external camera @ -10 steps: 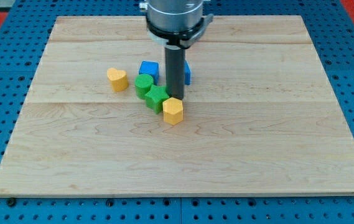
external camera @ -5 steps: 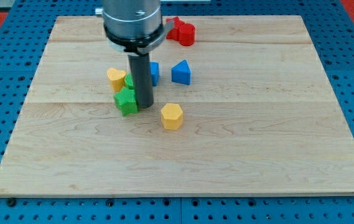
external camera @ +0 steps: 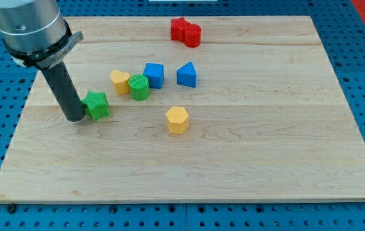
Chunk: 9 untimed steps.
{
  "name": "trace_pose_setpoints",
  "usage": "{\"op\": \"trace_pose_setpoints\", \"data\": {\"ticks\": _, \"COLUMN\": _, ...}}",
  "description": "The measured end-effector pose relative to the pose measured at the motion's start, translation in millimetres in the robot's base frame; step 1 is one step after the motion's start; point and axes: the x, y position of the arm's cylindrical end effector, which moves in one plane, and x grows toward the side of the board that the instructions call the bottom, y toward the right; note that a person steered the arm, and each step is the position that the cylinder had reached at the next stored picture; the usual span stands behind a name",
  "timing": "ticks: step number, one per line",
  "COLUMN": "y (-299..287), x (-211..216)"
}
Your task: Move the green star and green circle to the center
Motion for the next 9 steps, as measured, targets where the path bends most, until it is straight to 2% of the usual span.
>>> {"op": "trace_pose_setpoints", "data": {"ticks": 4, "y": 84.3, "x": -4.5}}
{"op": "trace_pose_setpoints", "data": {"ticks": 5, "y": 36.7, "x": 22.6}}
{"op": "trace_pose_setpoints", "data": {"ticks": 6, "y": -8.0, "x": 9.0}}
{"op": "trace_pose_setpoints", "data": {"ticks": 8, "y": -0.3, "x": -29.4}}
{"op": "trace_pose_setpoints", "data": {"ticks": 9, "y": 17.9, "x": -33.6}}
